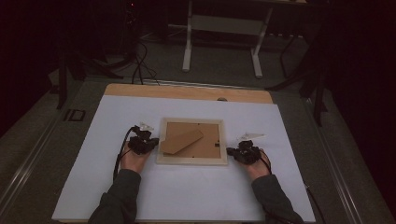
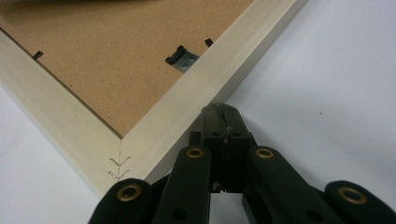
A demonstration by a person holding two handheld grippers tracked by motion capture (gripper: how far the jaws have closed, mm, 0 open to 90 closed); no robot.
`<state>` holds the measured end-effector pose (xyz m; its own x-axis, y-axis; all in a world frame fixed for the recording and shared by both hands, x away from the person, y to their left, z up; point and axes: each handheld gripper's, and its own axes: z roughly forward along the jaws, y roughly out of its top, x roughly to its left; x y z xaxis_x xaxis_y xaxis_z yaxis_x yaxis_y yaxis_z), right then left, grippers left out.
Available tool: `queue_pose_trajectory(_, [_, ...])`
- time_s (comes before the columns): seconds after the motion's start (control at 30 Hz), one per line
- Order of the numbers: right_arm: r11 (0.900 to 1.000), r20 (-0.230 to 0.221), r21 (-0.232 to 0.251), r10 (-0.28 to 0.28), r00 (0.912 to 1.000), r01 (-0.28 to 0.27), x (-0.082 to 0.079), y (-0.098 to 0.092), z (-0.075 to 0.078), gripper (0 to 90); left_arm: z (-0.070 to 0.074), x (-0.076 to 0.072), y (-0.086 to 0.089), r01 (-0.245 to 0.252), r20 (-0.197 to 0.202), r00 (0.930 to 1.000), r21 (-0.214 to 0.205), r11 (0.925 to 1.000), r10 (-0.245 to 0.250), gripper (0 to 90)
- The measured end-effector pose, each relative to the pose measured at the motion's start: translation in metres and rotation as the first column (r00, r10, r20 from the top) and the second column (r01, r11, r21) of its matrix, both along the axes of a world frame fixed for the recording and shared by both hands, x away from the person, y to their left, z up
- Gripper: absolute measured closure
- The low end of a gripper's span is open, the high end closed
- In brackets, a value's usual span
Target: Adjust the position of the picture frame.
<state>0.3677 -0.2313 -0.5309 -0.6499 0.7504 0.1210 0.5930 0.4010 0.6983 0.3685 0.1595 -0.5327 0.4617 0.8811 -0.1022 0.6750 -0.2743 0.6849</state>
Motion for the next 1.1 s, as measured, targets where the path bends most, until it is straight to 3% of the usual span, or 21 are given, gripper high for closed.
queue_pose_trajectory(0.1, [1.0,0.002,-0.003,-0.002,1.0,0.002,0.0,0.0,0.0,89.8,0.0,-0.003,0.0,-0.005,0.002,1.0,-0.003,1.0,0.005,90.0])
queue_pose_trajectory(0.3, [0.9999,0.0,-0.003,-0.016,0.9999,0.016,0.003,0.001,0.0,89.9,-0.003,-0.011,0.001,-0.04,0.004,0.9992,-0.058,0.9975,0.04,90.0])
queue_pose_trajectory(0.47, [0.9997,-0.002,-0.011,-0.021,0.9998,0.021,0.006,0.003,0.001,89.9,-0.002,-0.012,-0.001,-0.043,0.006,0.999,-0.042,0.9982,0.044,90.0])
queue_pose_trajectory(0.77, [0.9989,-0.013,0.015,-0.044,0.999,0.044,0.009,0.002,0.0,89.9,-0.003,-0.014,-0.001,-0.058,0.005,0.9983,-0.052,0.9969,0.059,90.0])
queue_pose_trajectory(1.1, [0.9978,-0.011,-0.001,-0.066,0.9978,0.066,0.013,0.005,0.001,89.9,-0.003,-0.016,-0.004,-0.073,0.012,0.9972,-0.04,0.9966,0.073,90.0])
